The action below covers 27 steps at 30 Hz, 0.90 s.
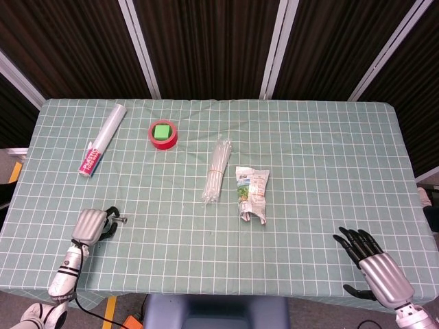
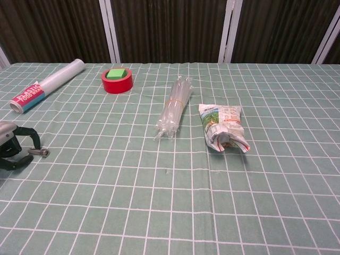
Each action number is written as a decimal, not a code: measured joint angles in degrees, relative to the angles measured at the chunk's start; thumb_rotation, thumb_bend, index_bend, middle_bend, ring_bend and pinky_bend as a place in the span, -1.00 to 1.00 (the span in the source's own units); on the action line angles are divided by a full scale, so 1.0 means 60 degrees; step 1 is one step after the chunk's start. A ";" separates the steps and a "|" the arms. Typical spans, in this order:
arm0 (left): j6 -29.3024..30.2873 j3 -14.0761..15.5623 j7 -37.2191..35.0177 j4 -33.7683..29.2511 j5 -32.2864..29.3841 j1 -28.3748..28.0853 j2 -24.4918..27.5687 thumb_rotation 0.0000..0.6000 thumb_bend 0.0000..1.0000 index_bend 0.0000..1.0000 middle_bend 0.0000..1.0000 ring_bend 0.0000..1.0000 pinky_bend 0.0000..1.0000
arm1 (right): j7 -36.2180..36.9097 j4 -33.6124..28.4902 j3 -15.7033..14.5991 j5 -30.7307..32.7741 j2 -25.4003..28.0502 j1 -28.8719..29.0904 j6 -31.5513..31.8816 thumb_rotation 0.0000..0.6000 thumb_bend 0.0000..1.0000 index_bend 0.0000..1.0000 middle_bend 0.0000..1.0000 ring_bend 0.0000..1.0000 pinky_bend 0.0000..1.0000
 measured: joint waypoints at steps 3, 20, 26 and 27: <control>-0.0059 -0.0038 -0.0070 0.0109 -0.0117 -0.0033 -0.0059 1.00 -0.15 -0.05 1.00 1.00 1.00 | -0.0005 -0.0004 -0.0003 -0.0010 0.0000 -0.0003 0.0007 1.00 -0.52 -1.00 -1.00 -1.00 -1.00; -0.0070 -0.0022 -0.0196 0.0329 -0.0316 -0.0164 -0.0191 1.00 -0.15 0.05 1.00 1.00 1.00 | -0.0043 -0.0017 0.0010 0.0022 -0.0004 -0.0014 0.0000 1.00 -0.52 -1.00 -1.00 -1.00 -1.00; 0.0089 -0.0022 -0.0136 0.0140 -0.0318 -0.0180 -0.0119 1.00 -0.15 0.07 1.00 1.00 1.00 | -0.0041 -0.0014 0.0016 0.0035 -0.0004 -0.0012 -0.0010 1.00 -0.52 -1.00 -1.00 -1.00 -1.00; 0.0124 -0.0022 -0.0135 0.0092 -0.0315 -0.0179 -0.0099 1.00 -0.15 0.08 1.00 1.00 1.00 | -0.0045 -0.0014 0.0016 0.0038 -0.0005 -0.0012 -0.0014 1.00 -0.52 -1.00 -1.00 -1.00 -1.00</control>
